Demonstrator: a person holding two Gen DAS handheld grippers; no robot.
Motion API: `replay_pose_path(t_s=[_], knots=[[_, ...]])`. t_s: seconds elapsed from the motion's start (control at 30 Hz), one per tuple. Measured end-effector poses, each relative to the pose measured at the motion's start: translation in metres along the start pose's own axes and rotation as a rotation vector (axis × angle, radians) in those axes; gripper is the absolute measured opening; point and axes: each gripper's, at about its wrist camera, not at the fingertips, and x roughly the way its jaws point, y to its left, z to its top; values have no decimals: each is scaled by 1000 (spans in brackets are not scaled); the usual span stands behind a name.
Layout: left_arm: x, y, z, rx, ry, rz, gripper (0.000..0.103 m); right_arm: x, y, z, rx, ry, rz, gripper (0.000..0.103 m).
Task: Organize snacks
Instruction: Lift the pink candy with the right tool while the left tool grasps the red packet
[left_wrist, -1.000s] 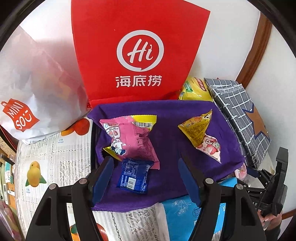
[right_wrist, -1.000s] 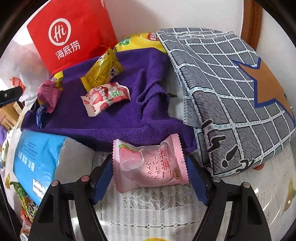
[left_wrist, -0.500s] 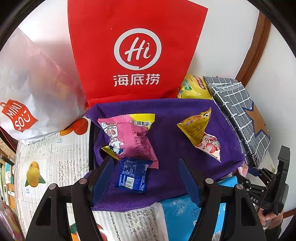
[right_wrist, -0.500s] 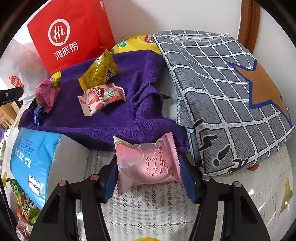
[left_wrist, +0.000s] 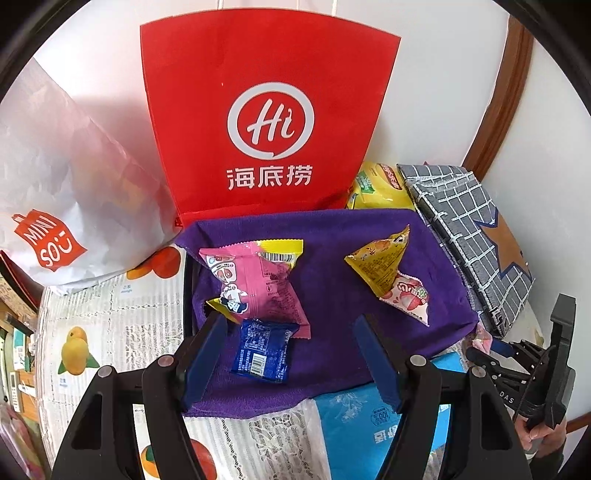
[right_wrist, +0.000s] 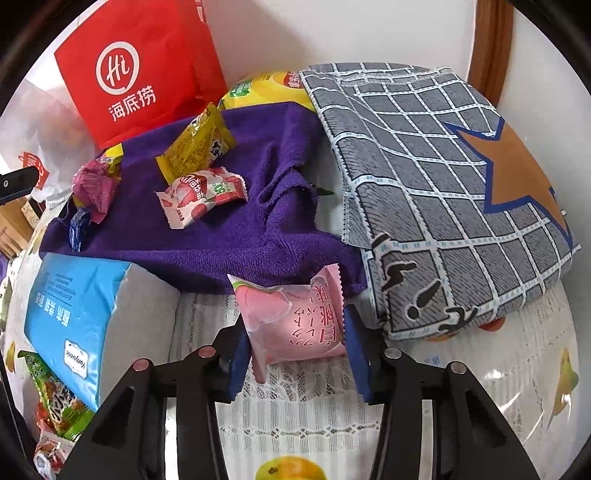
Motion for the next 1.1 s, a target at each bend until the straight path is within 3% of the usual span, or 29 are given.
replay_pose_path(t_s=[0.23,0.4,0.67,0.8,1.1], knots=[[-21,-9,-8,14,-22,22,71,-35,-3,-9,21,-60,16,45],[-31,-17,-42,30,10,44,71,-57,-4,-21,31,-81,33,45],[-36,-4,-122,-68,134,21,71,-82,4,-50,20,-93,75,45],[-40,-4,-158,-98,177,70,71,-89,13,-64,-3,-87,96,45],[-31,-20,-188,-111,229,53,71,-105,18,-92,-19,-79,123,45]])
